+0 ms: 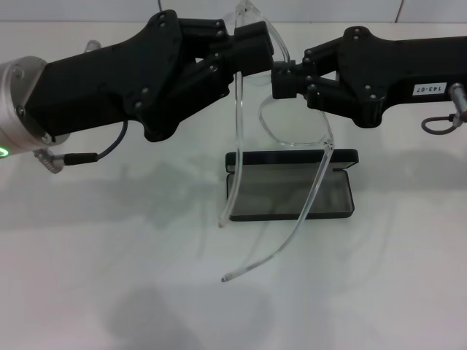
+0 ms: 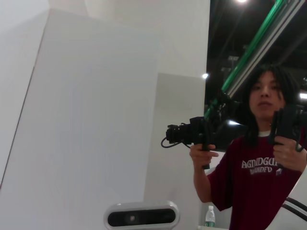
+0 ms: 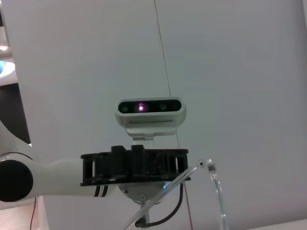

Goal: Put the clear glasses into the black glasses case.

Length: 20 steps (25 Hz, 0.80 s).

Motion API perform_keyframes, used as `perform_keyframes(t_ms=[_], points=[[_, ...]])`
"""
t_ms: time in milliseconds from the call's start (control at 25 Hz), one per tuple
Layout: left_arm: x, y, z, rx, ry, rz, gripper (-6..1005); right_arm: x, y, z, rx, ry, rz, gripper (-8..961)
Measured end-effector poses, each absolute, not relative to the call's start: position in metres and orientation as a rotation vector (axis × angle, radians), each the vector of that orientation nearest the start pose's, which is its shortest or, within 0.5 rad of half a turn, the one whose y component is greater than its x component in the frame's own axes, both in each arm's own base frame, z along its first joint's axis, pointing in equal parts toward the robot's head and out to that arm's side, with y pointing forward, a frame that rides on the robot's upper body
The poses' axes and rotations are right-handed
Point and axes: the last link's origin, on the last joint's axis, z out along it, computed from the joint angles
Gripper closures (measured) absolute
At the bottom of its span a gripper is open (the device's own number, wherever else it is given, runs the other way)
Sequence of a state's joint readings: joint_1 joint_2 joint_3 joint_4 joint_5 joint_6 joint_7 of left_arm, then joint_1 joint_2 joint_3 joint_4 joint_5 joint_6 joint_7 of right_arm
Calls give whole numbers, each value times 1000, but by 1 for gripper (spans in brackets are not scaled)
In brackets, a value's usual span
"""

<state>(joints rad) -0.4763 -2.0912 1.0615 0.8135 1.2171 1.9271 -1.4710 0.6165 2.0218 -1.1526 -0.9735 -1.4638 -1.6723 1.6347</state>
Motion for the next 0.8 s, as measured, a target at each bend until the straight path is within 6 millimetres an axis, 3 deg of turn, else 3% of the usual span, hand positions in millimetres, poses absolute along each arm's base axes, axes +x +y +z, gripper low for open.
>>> perform_keyframes(t_ms=[520,800], points=[[-158,307,36,-2686,-374,-1617,921,115,342,37,-2909,80,1168,880],[-158,307,35,-2685,-386,-1609,922,115,343,36,-2900,70,1164,882]])
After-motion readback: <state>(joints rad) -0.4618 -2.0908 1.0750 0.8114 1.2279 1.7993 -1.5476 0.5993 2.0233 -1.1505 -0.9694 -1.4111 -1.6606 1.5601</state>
